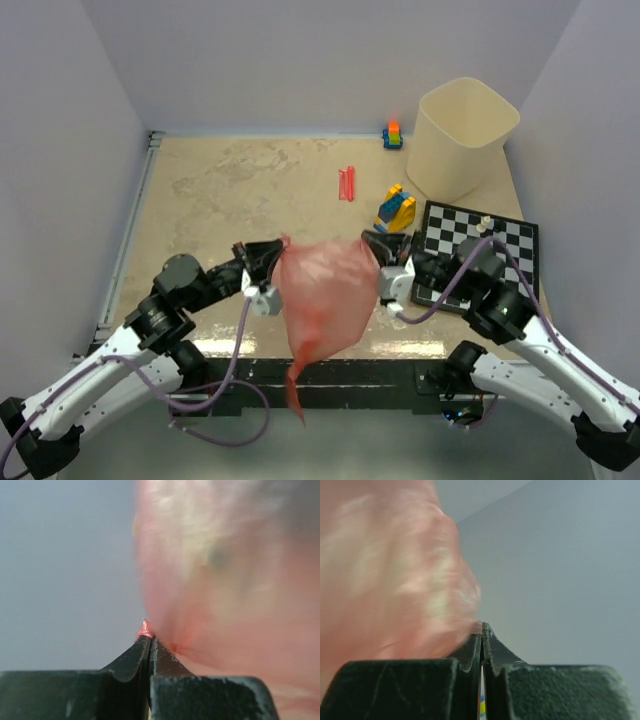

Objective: Put the trash bags into the trash bin
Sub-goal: Unfold the trash bag at the center of the board.

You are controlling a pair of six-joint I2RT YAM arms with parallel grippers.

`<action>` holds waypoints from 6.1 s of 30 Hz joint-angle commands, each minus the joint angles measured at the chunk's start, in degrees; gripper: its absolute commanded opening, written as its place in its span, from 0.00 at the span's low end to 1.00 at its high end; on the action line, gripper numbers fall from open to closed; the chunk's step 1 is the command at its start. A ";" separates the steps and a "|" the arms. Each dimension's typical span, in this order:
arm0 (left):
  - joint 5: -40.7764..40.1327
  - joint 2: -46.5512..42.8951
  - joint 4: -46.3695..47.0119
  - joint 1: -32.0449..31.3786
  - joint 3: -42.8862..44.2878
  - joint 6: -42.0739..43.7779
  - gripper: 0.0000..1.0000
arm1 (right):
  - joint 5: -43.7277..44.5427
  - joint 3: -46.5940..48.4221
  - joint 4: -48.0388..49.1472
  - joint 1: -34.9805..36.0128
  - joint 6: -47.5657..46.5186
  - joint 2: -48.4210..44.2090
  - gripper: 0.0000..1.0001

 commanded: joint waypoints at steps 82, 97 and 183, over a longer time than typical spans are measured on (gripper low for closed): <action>-9.16 31.93 25.79 17.00 23.02 -31.34 0.00 | 5.71 -5.01 50.86 -3.97 1.59 21.35 0.00; -24.49 42.40 35.83 21.57 41.75 -22.80 0.00 | 16.73 27.43 57.14 -14.51 6.88 39.20 0.00; -12.97 20.15 -2.77 22.98 15.55 -39.15 0.00 | -12.71 42.00 -5.89 -17.50 63.29 54.49 0.00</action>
